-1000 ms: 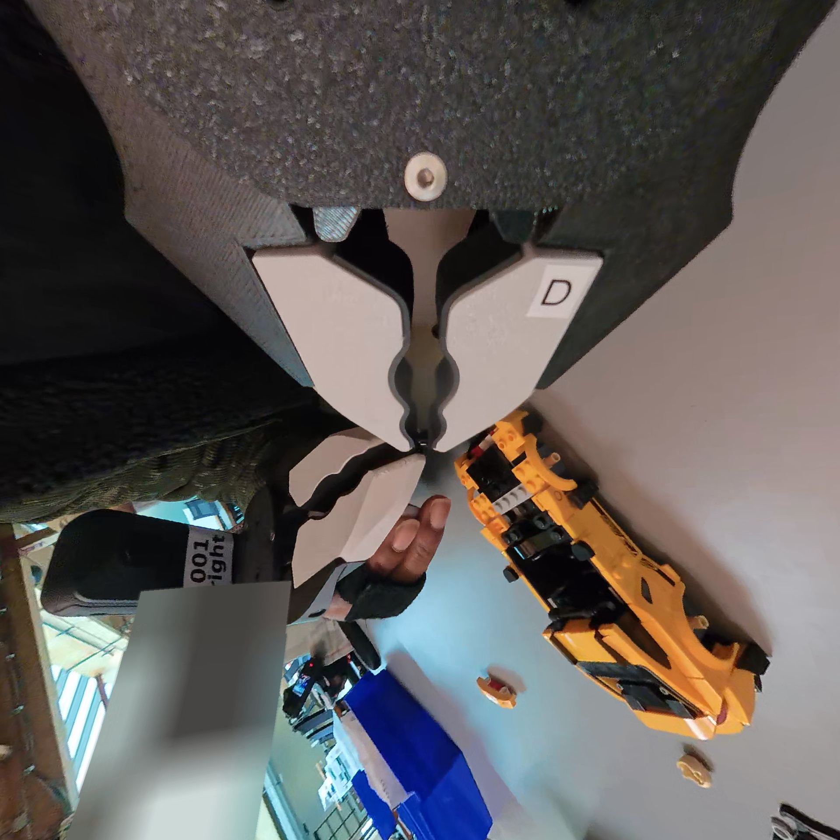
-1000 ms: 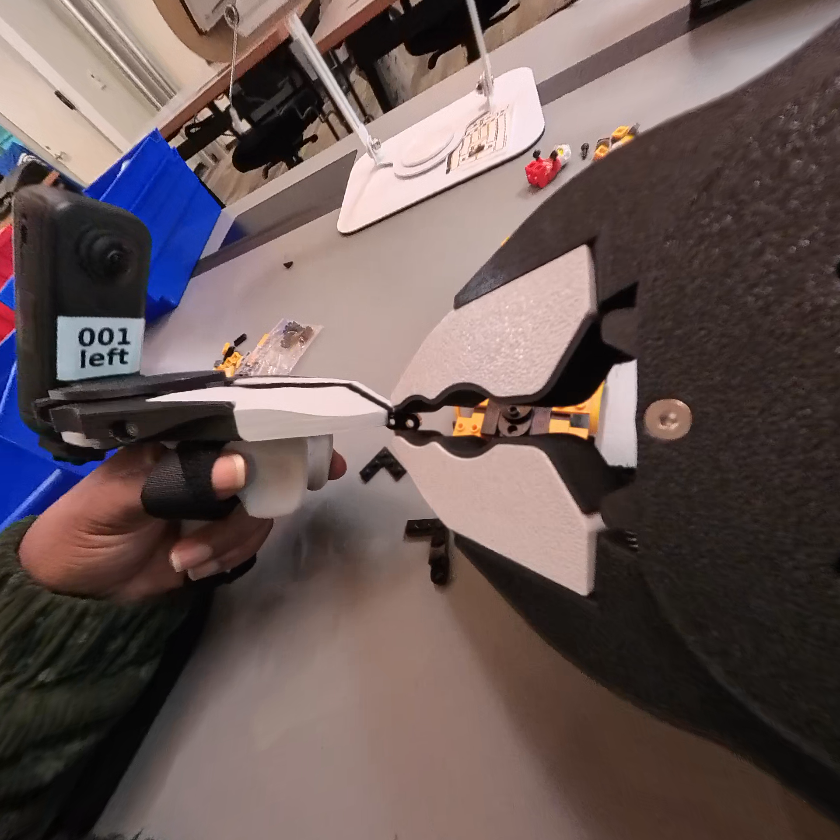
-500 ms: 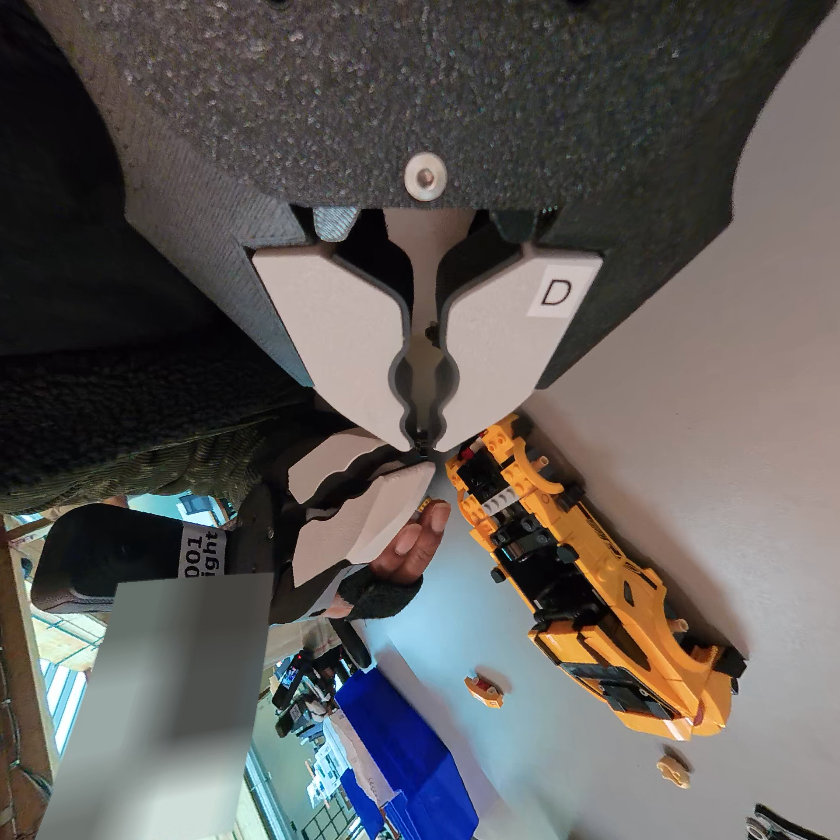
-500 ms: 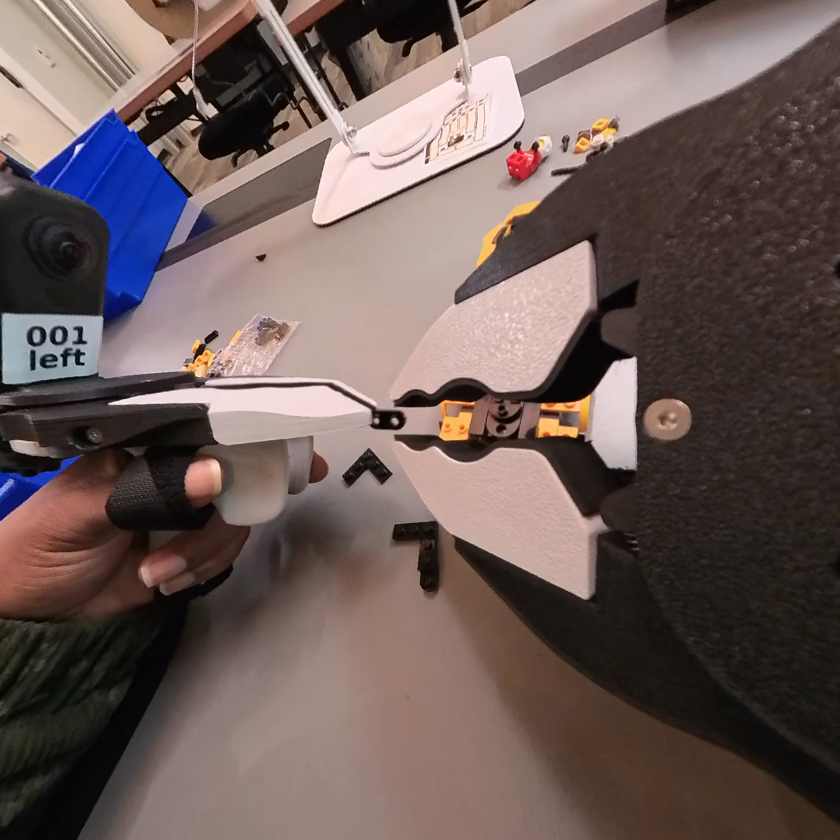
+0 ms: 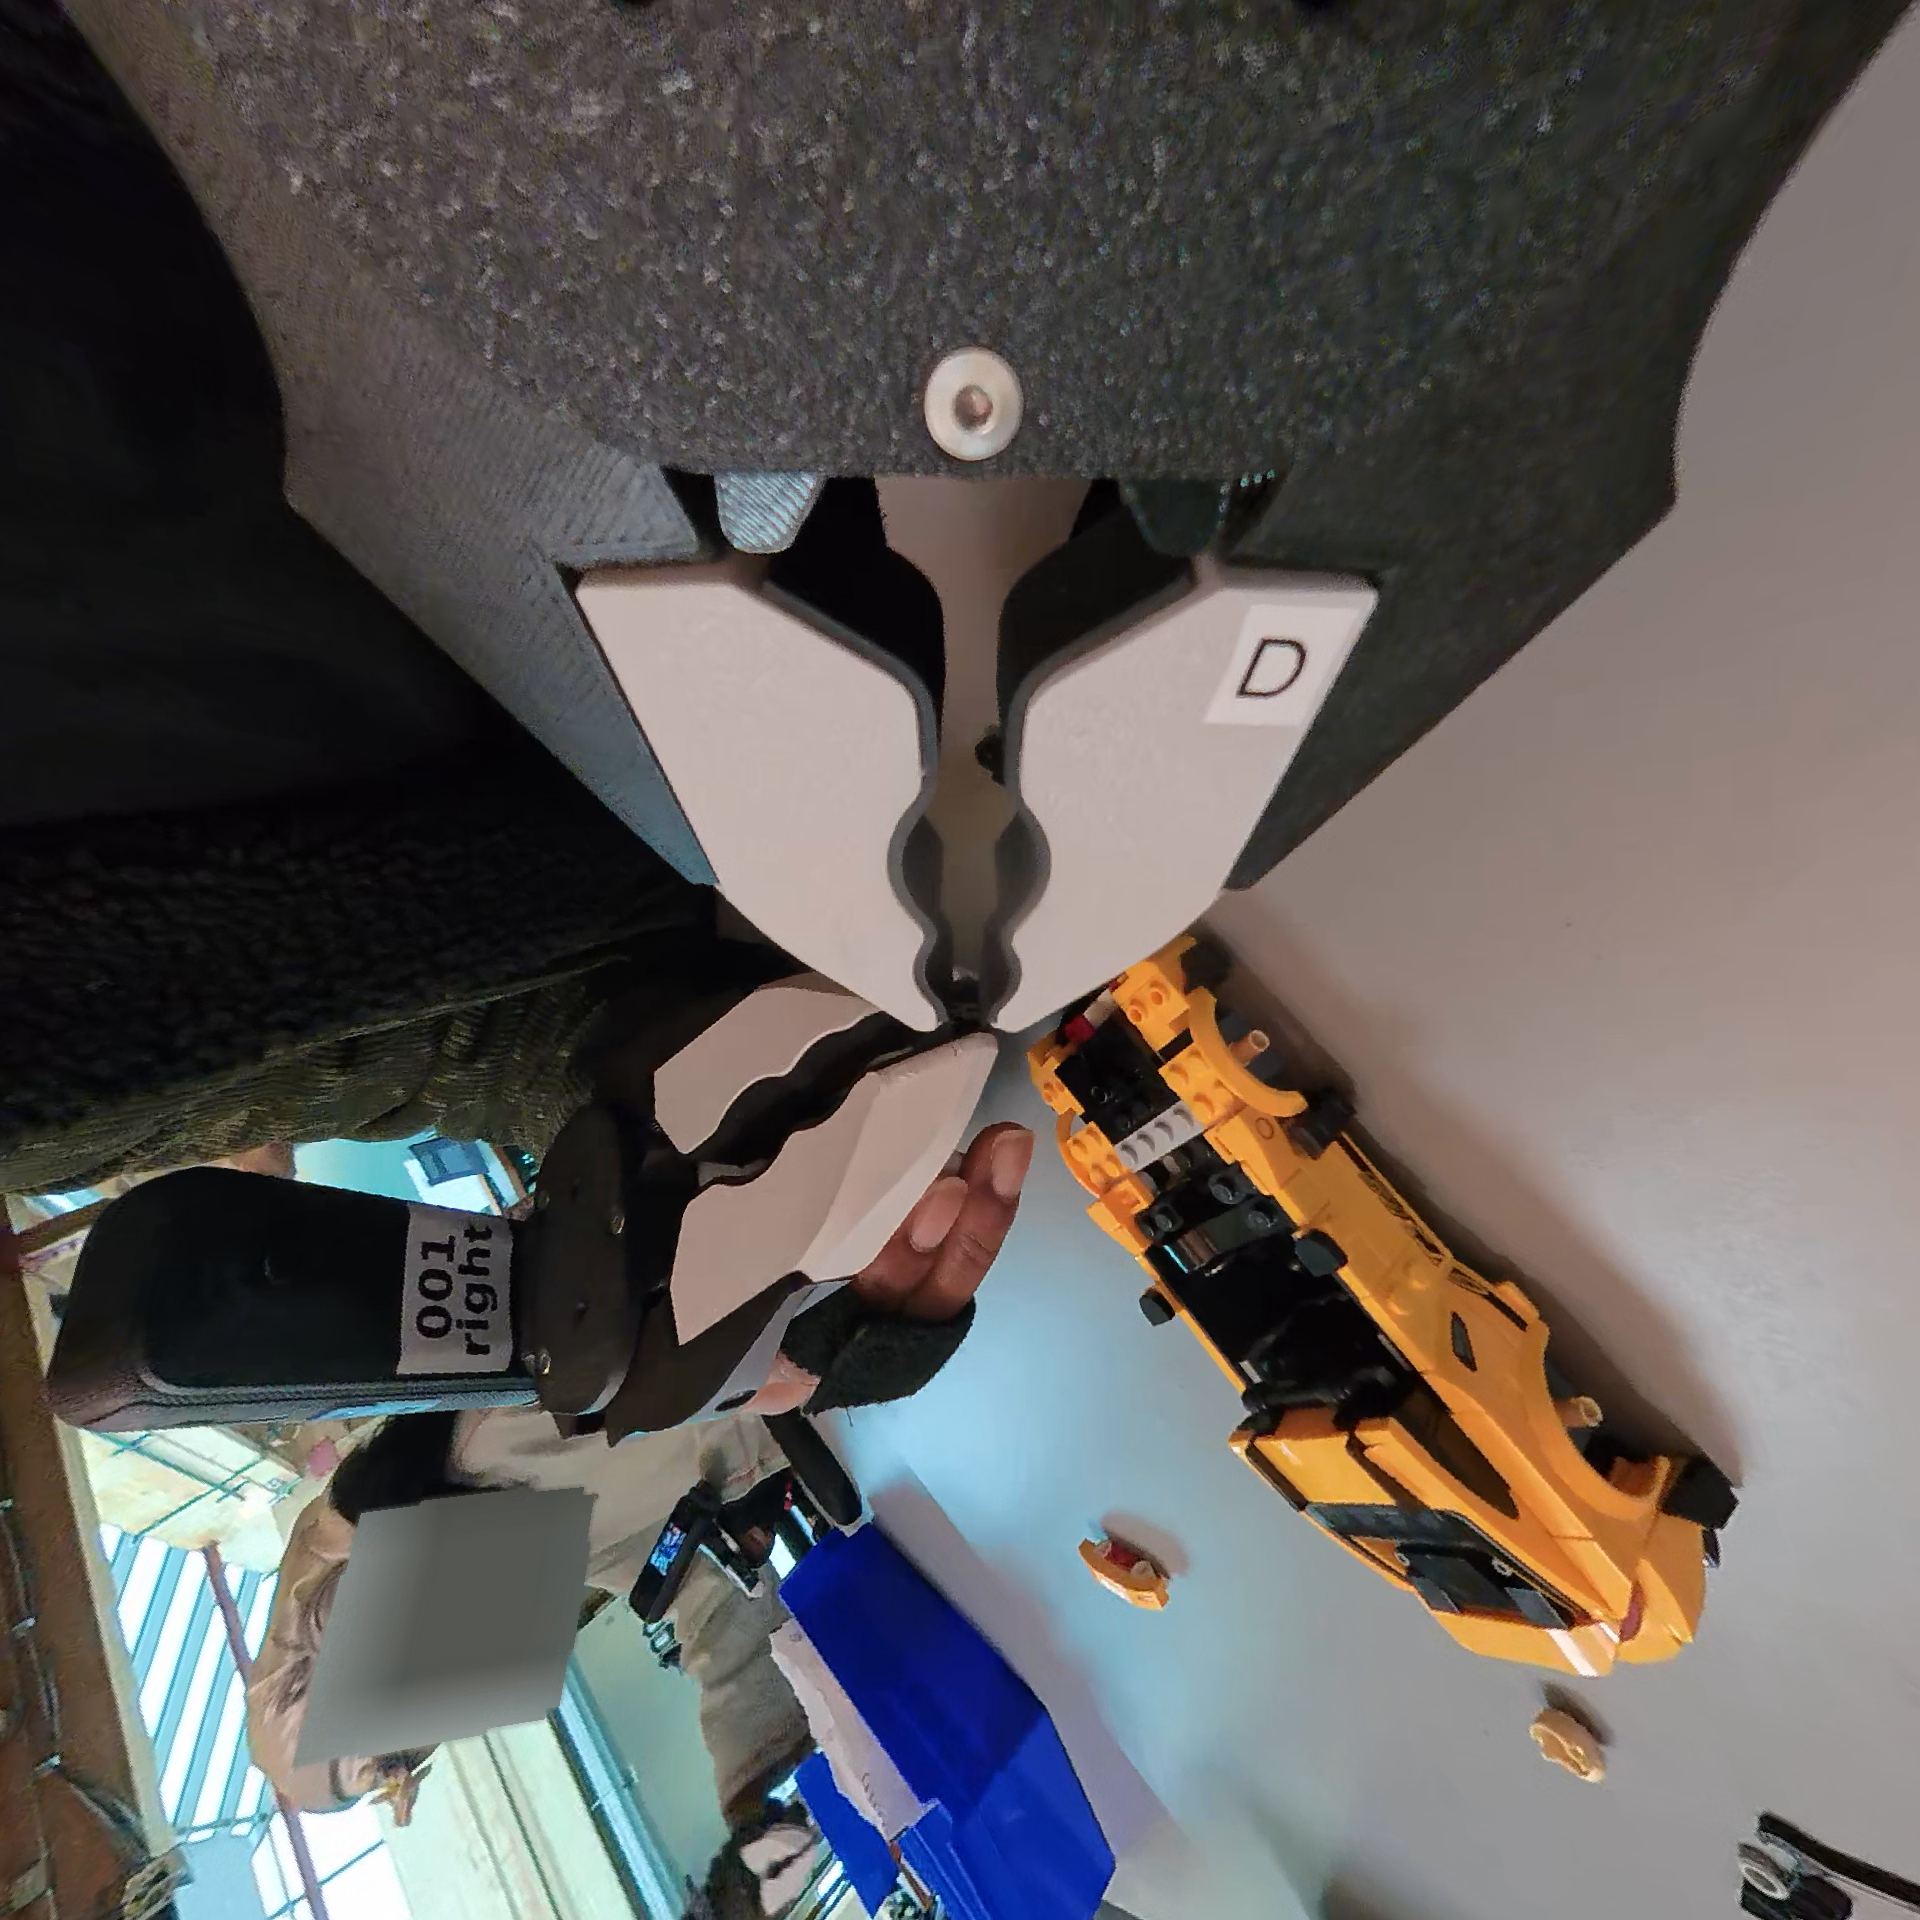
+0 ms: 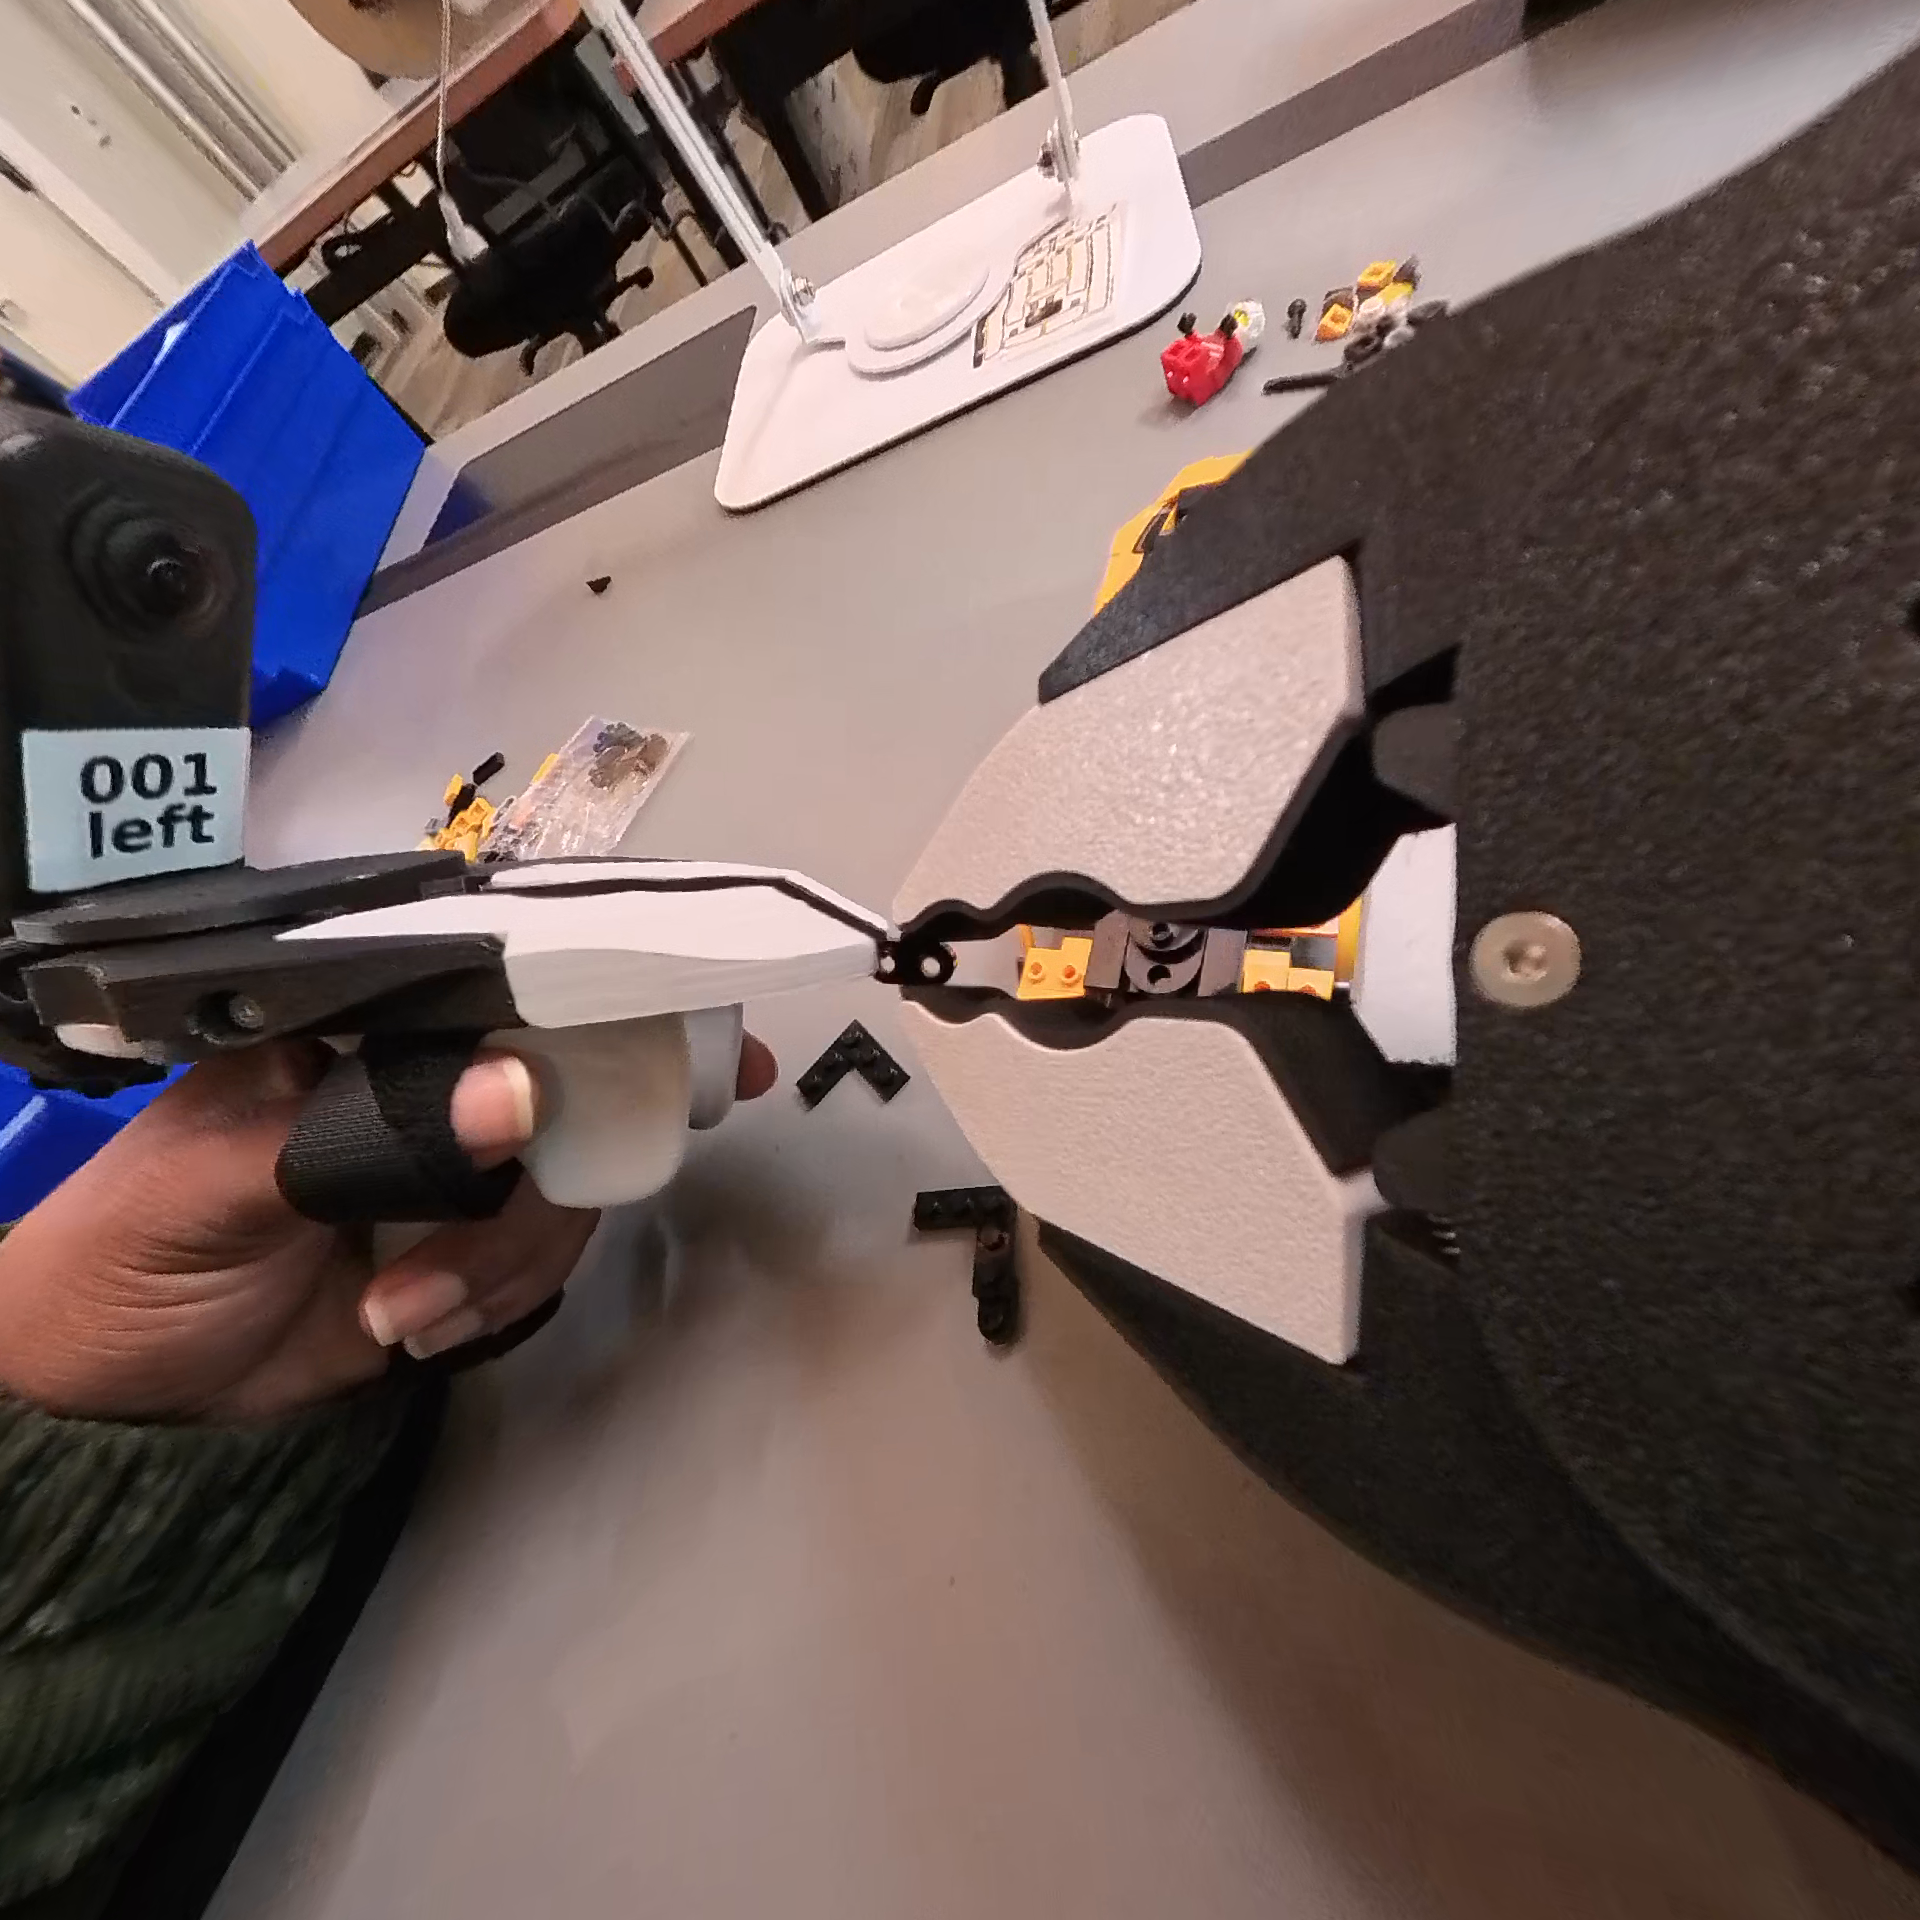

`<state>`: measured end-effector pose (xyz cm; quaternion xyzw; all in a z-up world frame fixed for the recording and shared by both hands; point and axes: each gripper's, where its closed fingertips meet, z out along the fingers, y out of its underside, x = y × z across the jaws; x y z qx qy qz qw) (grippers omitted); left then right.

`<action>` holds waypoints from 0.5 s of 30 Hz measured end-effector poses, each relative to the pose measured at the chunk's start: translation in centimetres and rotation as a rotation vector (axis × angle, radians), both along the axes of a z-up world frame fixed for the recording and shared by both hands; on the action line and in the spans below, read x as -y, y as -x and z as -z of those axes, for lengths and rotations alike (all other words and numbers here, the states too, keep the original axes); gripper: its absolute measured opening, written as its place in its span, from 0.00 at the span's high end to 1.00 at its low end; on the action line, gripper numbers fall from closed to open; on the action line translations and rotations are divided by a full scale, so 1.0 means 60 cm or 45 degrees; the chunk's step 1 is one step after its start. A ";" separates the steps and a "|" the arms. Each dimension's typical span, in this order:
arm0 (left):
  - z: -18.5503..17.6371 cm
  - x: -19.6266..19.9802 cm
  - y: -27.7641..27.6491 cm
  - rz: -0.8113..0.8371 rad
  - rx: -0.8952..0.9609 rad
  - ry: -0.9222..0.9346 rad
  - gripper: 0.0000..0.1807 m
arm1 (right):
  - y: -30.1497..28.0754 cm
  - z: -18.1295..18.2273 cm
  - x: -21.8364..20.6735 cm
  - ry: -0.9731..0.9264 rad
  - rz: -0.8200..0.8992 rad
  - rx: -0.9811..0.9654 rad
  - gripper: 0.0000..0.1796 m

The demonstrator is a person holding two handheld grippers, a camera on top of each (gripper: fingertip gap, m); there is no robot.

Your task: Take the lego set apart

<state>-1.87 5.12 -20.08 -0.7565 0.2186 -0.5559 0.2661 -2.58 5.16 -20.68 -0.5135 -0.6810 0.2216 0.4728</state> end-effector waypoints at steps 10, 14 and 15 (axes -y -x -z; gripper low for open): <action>0.001 -0.002 0.005 -0.008 0.028 0.031 1.00 | -0.002 0.000 -0.003 -0.026 0.005 -0.004 0.96; -0.003 -0.009 0.010 -0.033 0.069 0.062 0.96 | -0.002 -0.008 -0.003 -0.020 0.000 -0.044 0.96; -0.003 -0.009 0.009 -0.032 0.082 0.070 0.94 | -0.001 -0.010 -0.001 -0.015 -0.006 -0.055 0.96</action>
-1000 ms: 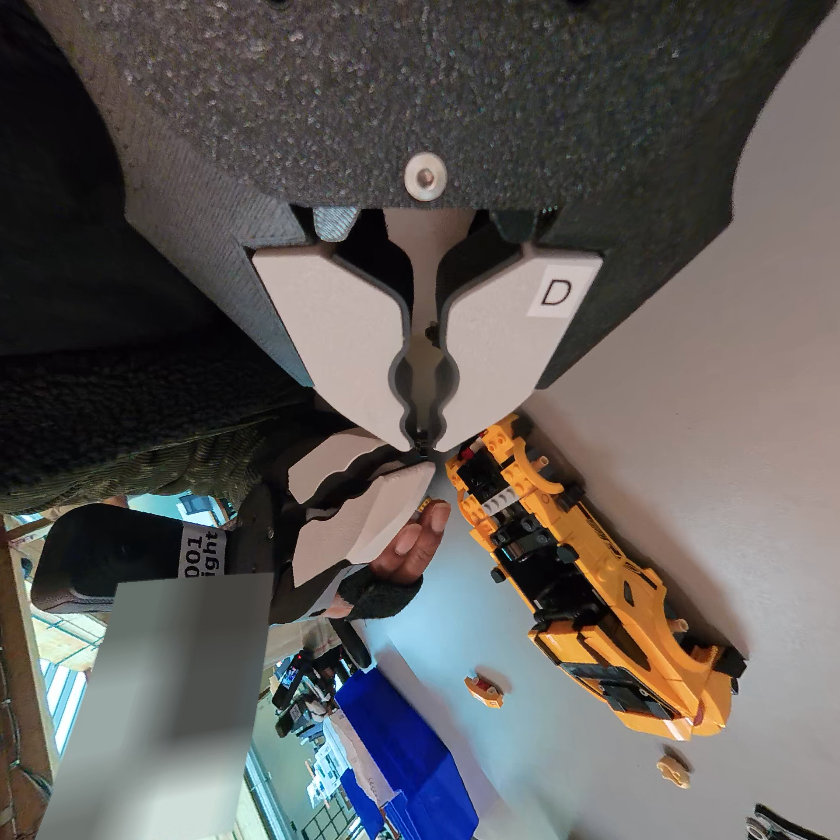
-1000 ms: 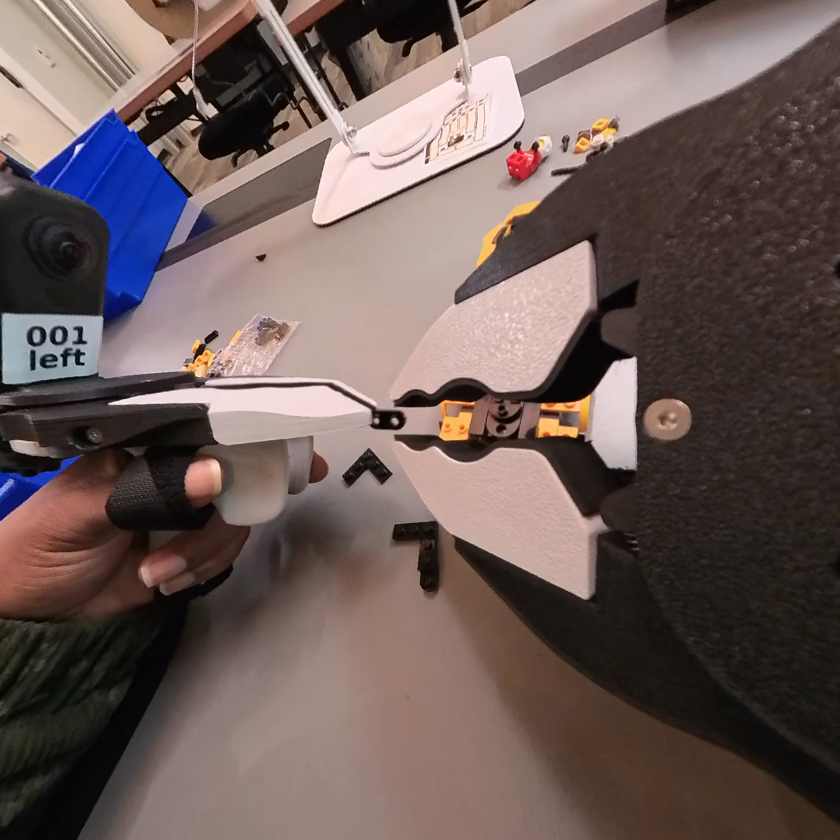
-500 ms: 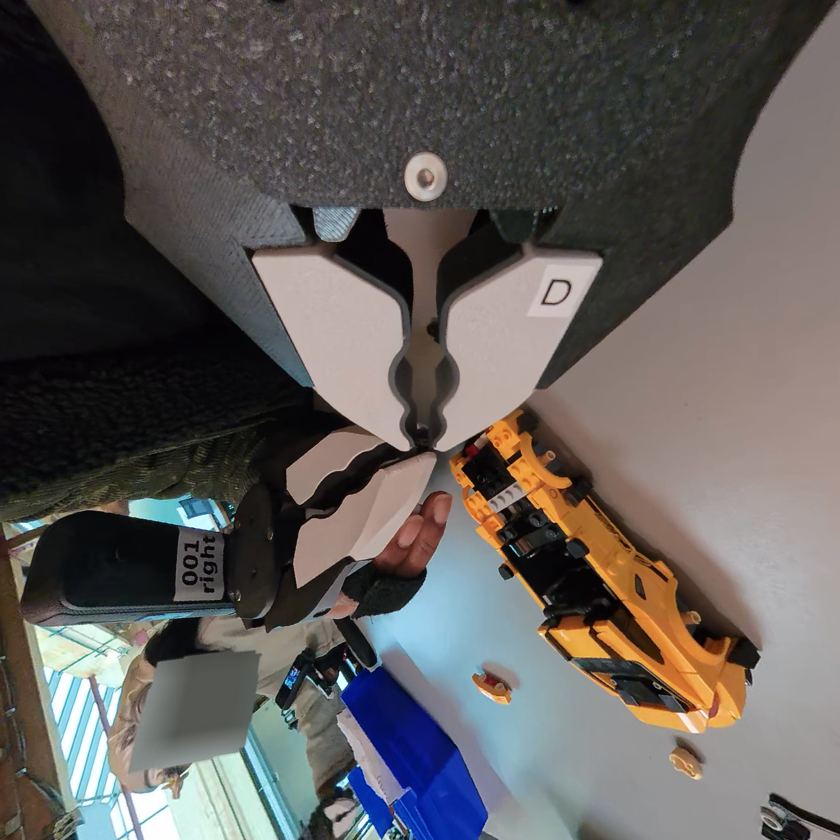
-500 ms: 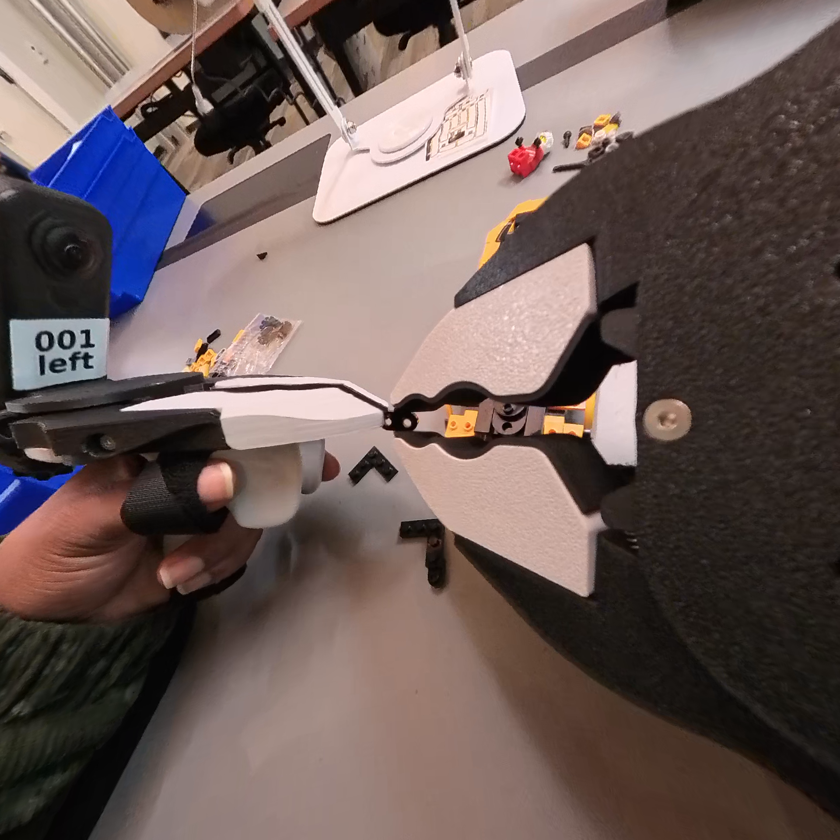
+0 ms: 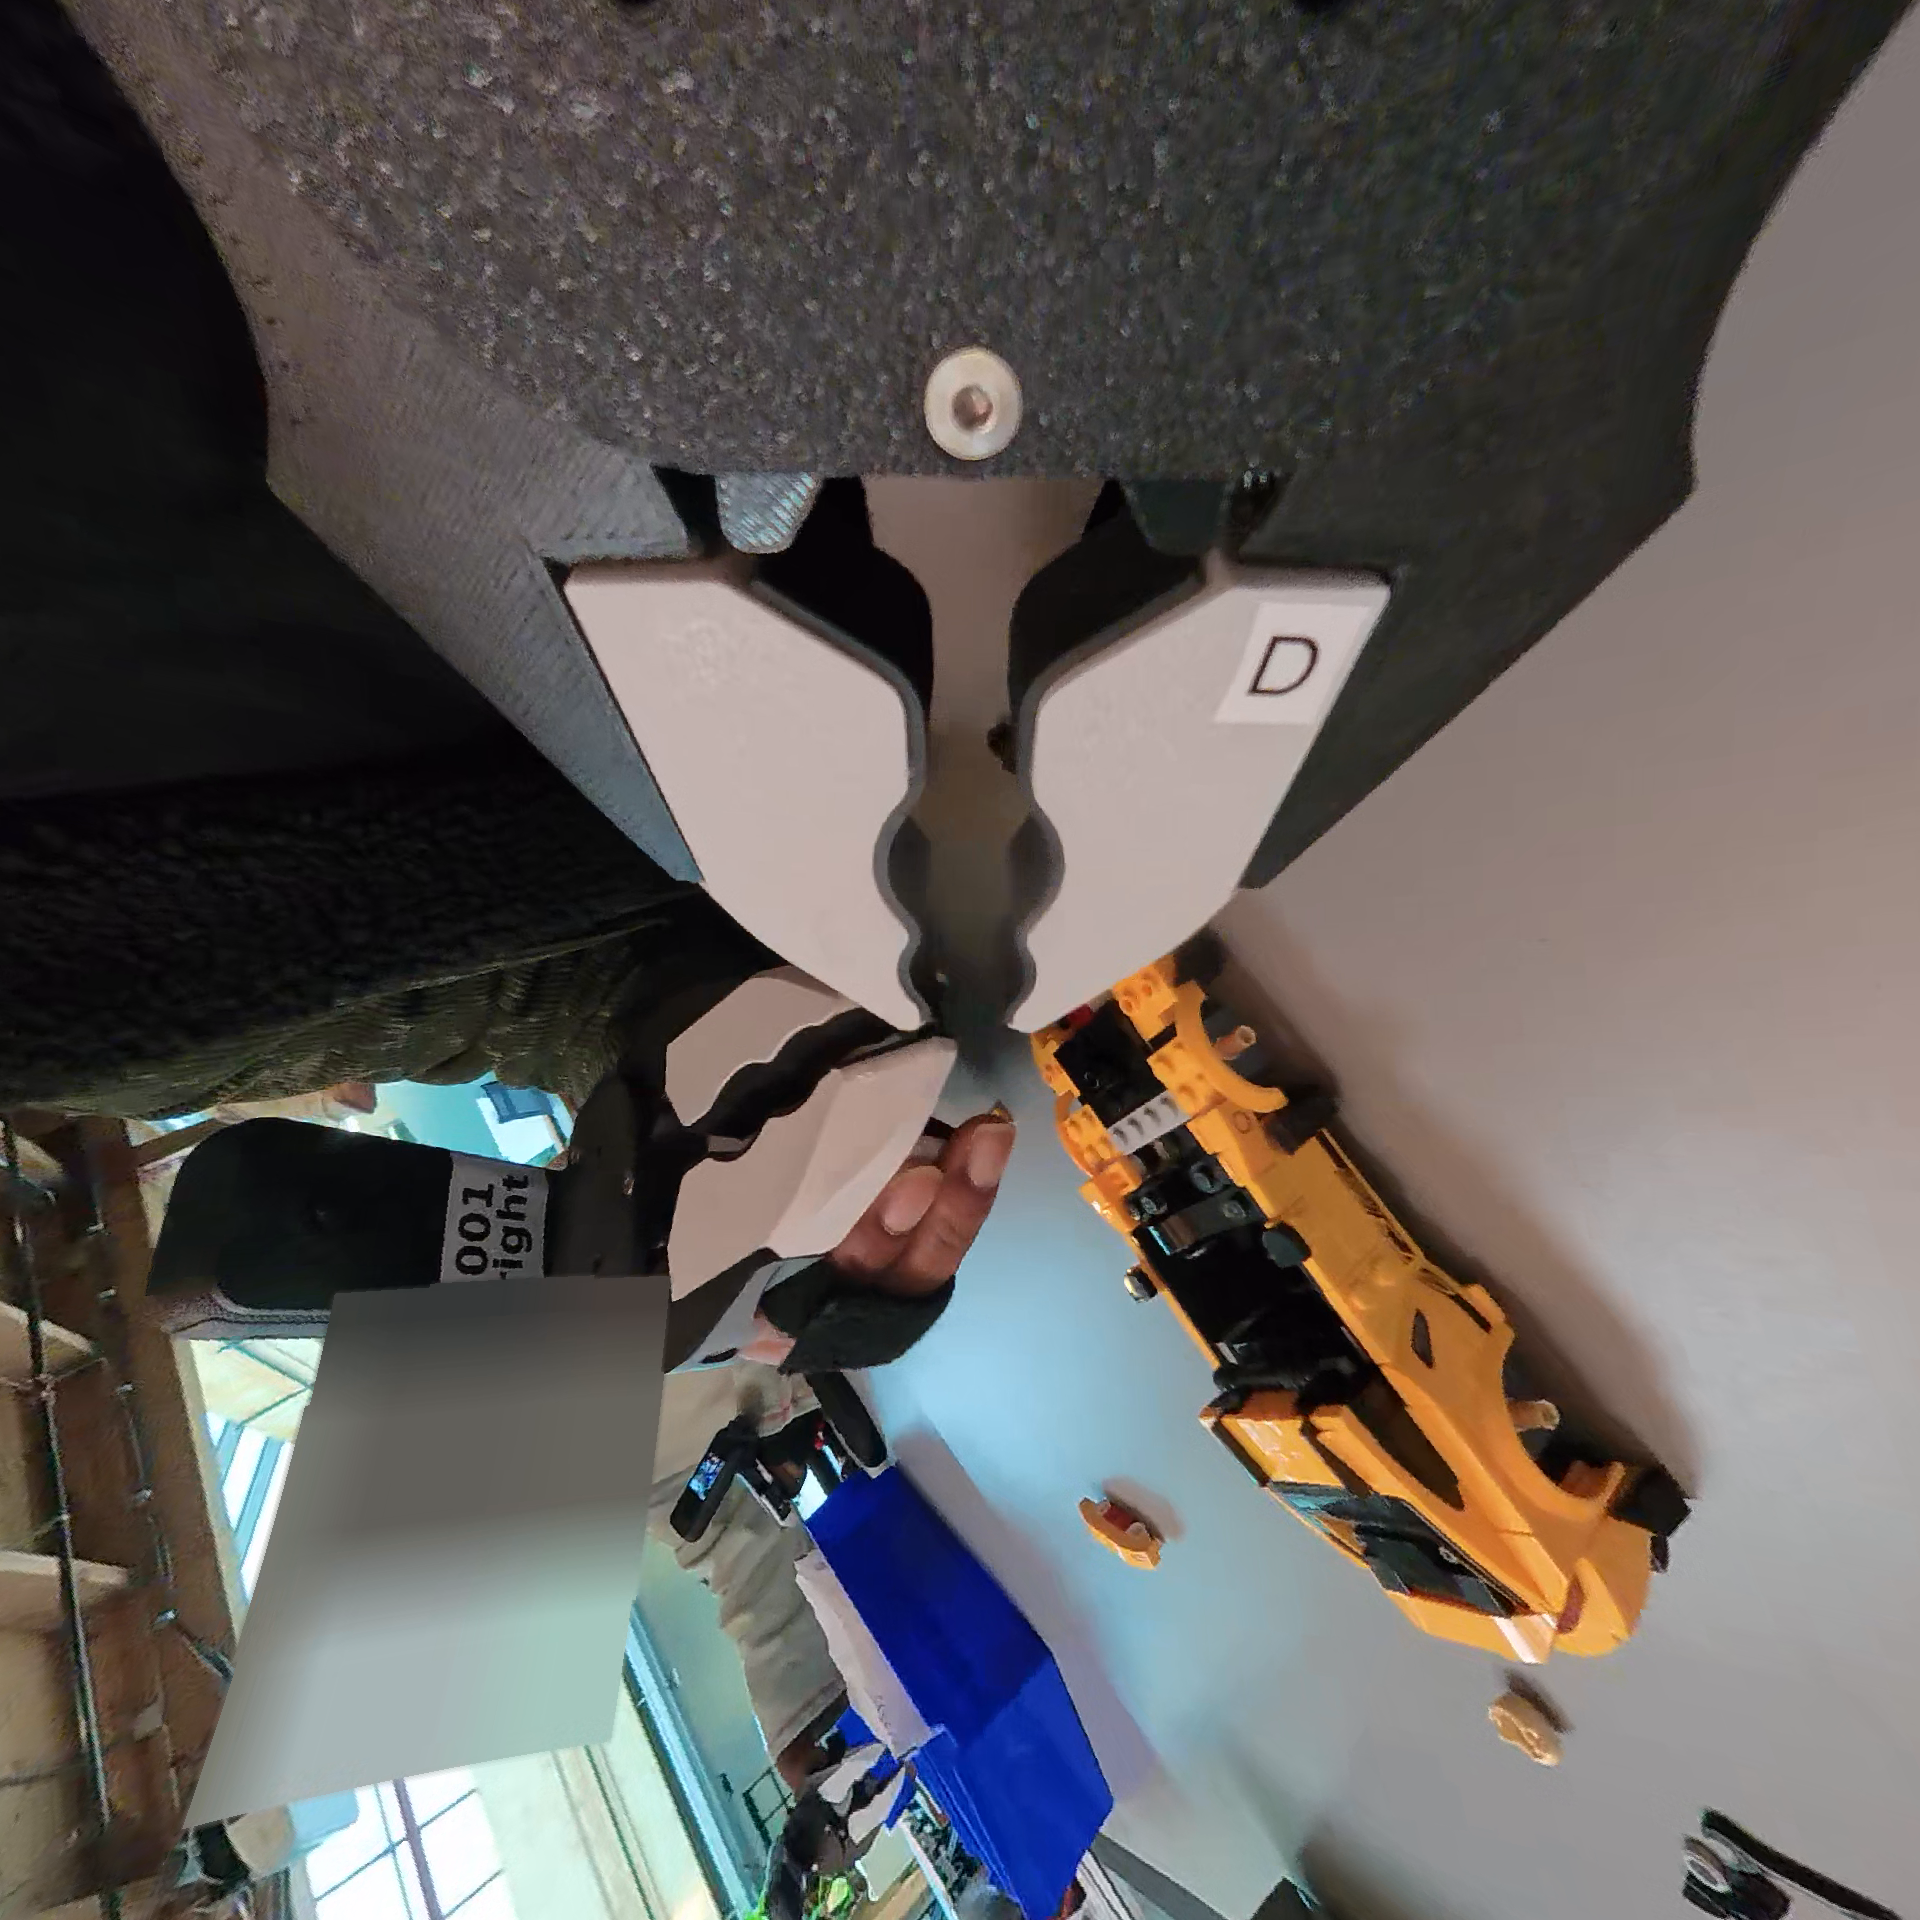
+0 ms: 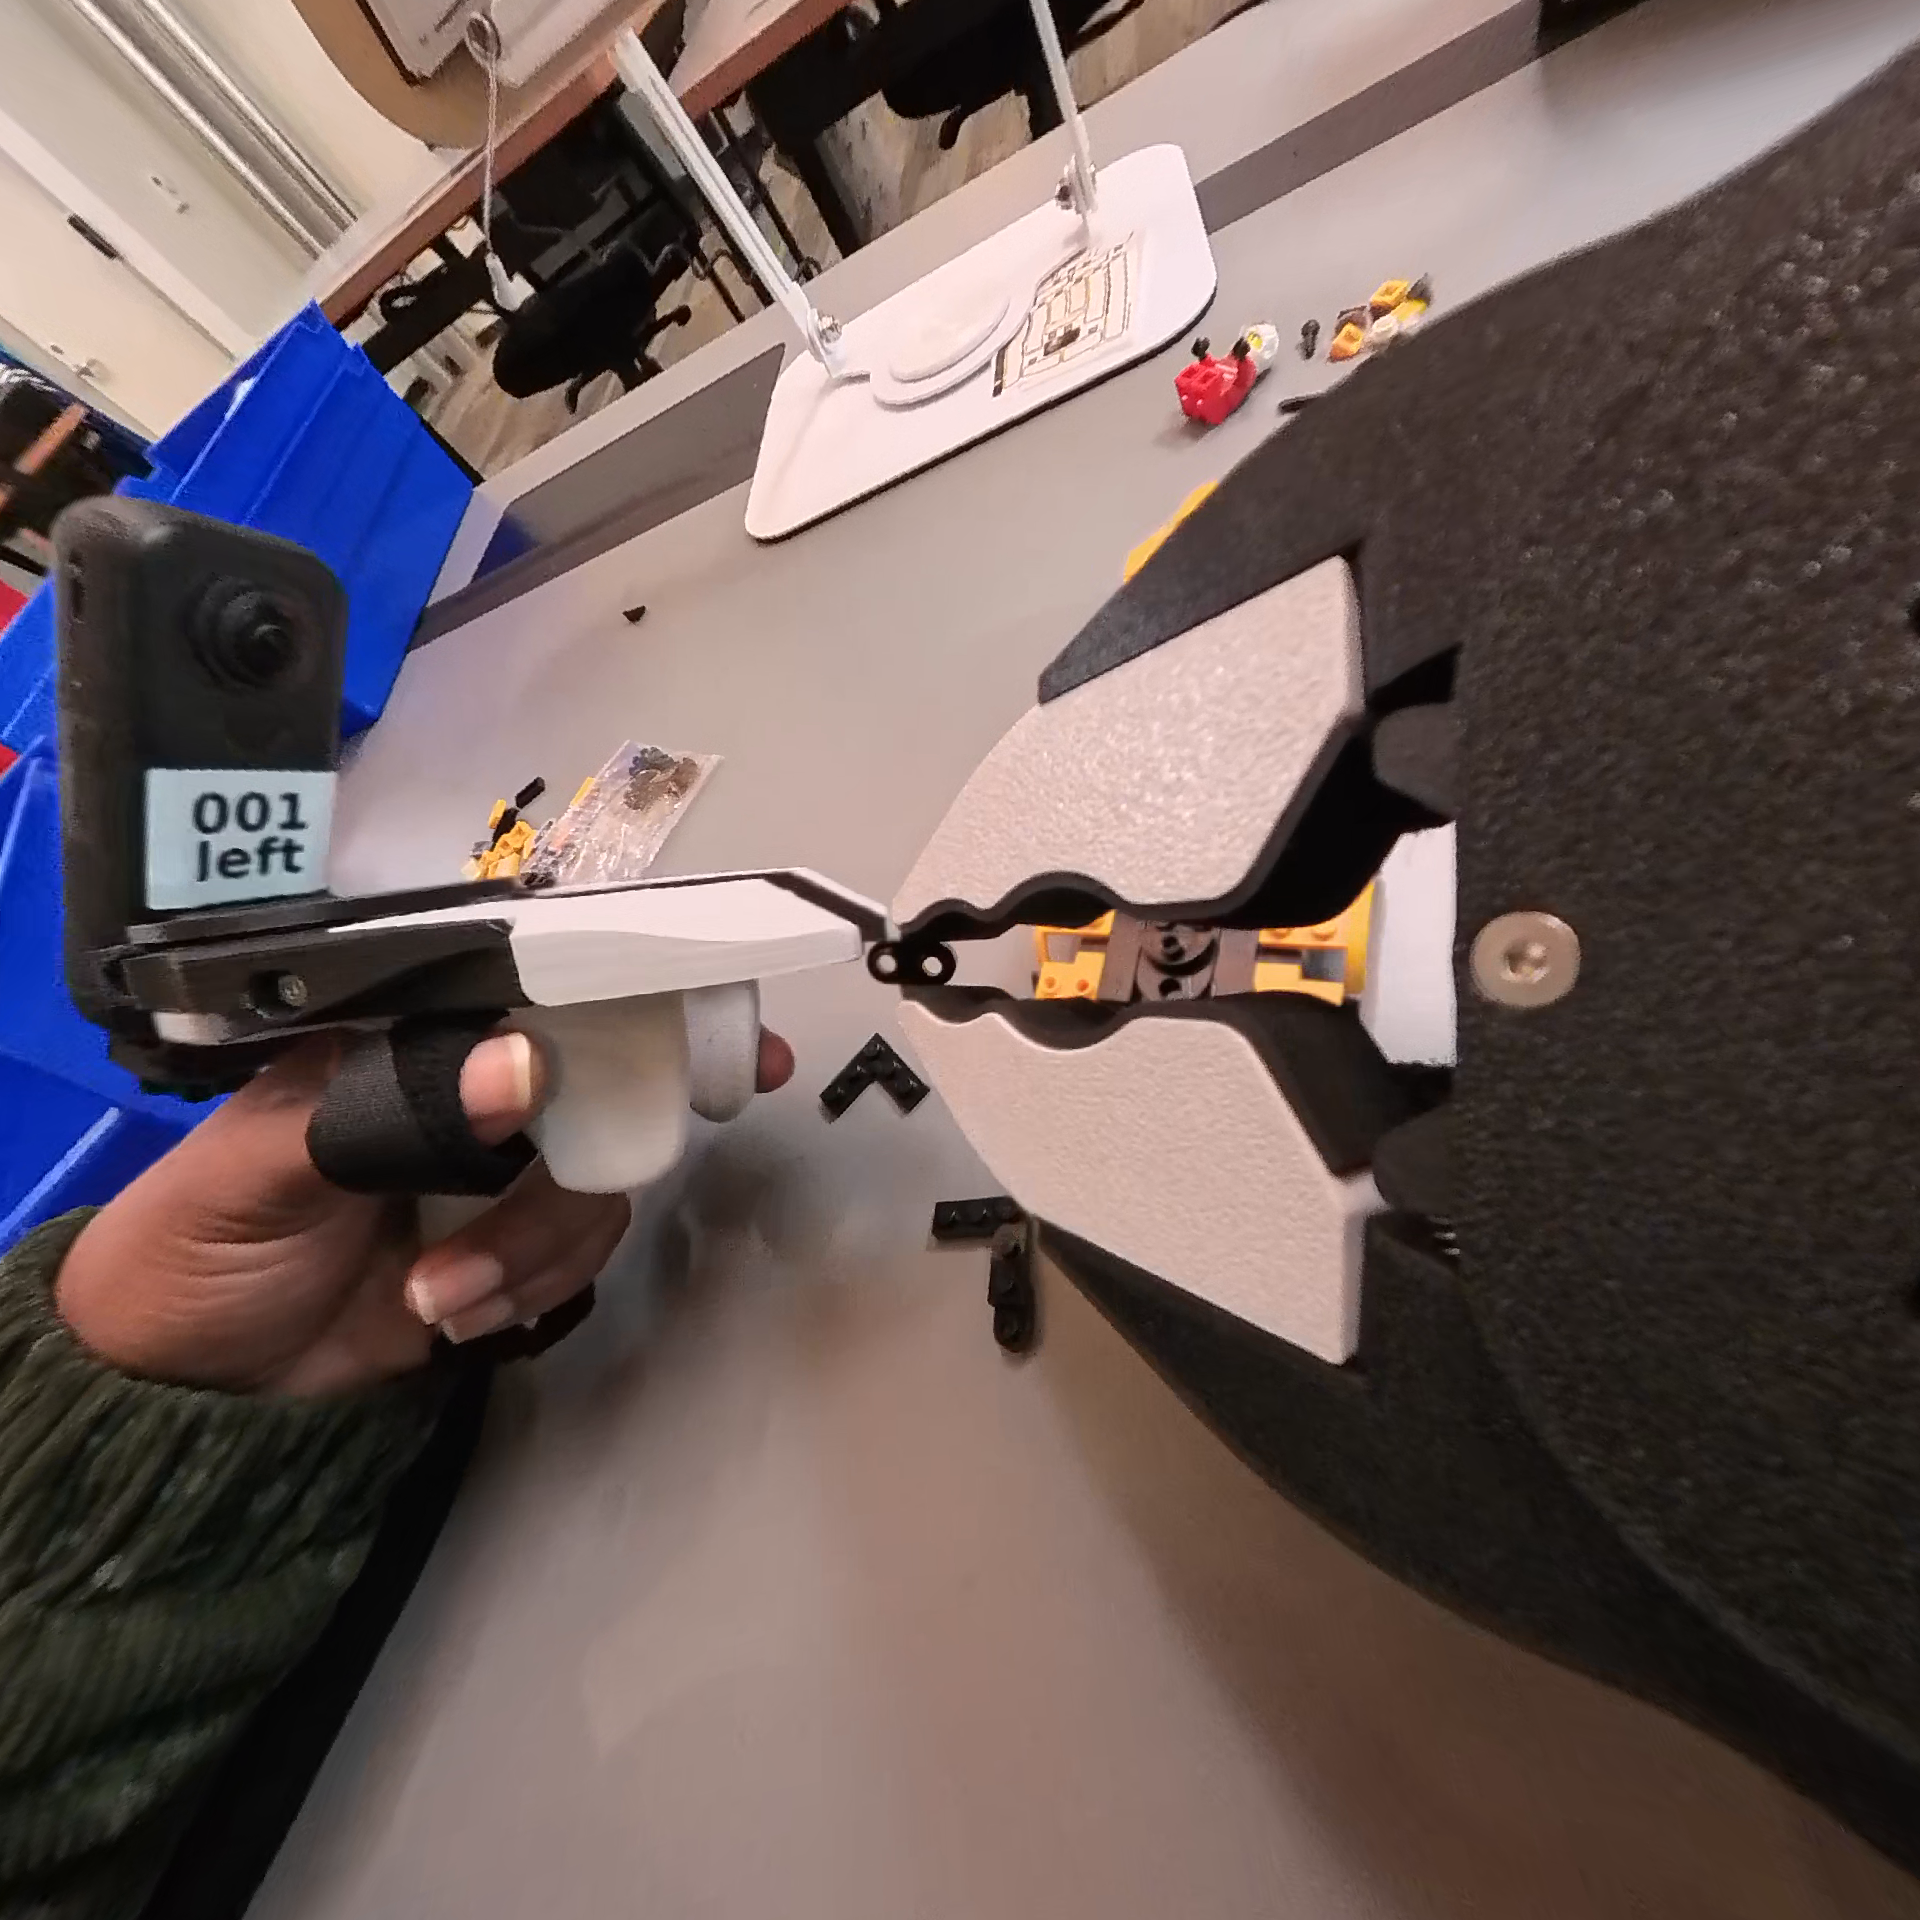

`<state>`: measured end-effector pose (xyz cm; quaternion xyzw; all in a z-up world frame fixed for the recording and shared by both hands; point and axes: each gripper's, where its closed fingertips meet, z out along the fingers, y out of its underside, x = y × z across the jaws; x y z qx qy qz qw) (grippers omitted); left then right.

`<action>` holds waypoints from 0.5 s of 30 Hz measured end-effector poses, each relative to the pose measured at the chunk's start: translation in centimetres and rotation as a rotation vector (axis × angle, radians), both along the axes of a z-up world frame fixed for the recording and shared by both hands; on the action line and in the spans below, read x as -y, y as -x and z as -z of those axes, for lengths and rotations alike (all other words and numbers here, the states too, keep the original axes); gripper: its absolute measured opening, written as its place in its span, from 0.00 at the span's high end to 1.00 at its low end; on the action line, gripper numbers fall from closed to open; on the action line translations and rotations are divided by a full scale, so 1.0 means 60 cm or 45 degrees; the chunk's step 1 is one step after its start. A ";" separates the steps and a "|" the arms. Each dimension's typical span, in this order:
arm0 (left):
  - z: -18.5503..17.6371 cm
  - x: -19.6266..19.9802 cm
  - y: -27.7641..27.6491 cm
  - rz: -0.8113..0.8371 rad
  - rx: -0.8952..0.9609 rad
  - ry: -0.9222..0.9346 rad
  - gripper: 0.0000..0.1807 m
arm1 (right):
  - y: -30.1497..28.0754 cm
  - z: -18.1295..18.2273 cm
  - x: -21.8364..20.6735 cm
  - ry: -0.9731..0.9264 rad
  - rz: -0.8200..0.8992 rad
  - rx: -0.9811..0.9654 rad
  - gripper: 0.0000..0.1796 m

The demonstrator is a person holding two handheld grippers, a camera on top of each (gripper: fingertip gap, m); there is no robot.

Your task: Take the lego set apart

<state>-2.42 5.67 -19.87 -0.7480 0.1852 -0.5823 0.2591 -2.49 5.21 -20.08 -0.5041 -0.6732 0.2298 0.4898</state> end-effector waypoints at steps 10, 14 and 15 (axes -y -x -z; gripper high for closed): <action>-0.007 0.008 -0.005 0.046 0.058 0.025 0.93 | 0.001 -0.004 0.006 -0.002 -0.026 -0.021 0.96; -0.006 0.025 -0.016 0.131 0.068 0.043 0.94 | 0.003 -0.003 0.009 -0.006 -0.036 -0.022 0.96; -0.005 0.028 -0.019 0.142 0.064 0.041 0.95 | 0.003 -0.003 0.011 -0.001 -0.043 -0.019 0.96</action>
